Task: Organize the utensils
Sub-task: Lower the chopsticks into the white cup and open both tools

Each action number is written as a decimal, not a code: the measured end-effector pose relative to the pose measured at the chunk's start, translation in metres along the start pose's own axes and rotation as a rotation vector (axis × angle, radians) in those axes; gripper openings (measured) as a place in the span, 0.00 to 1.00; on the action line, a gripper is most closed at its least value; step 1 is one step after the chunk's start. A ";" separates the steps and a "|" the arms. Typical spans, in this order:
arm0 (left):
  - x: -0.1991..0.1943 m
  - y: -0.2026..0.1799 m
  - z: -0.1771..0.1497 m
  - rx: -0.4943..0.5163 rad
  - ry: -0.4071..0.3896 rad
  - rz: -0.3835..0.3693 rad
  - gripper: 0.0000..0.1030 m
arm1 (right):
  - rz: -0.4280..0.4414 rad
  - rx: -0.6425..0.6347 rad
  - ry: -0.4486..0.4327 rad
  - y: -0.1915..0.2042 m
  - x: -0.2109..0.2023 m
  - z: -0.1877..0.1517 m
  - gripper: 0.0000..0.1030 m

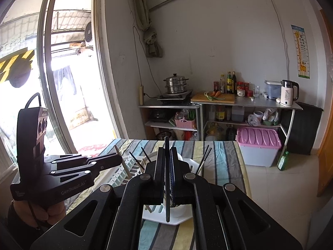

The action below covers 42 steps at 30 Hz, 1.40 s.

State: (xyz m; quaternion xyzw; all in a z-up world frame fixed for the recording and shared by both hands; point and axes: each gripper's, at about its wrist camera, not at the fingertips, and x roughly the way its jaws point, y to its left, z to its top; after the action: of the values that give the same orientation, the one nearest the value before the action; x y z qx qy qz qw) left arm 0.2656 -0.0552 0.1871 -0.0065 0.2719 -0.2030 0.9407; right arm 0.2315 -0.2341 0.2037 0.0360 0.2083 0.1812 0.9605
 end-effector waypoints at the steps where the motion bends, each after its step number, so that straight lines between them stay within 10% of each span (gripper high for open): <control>1: 0.003 0.000 0.002 0.000 -0.001 -0.002 0.03 | 0.001 0.001 -0.001 0.001 0.001 0.001 0.04; 42: 0.096 0.036 -0.038 -0.076 0.159 0.028 0.00 | -0.037 0.084 0.146 -0.044 0.085 -0.026 0.04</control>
State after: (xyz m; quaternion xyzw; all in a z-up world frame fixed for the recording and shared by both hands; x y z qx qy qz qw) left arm 0.3340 -0.0553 0.1013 -0.0221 0.3534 -0.1794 0.9179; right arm 0.3079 -0.2444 0.1406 0.0589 0.2858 0.1568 0.9435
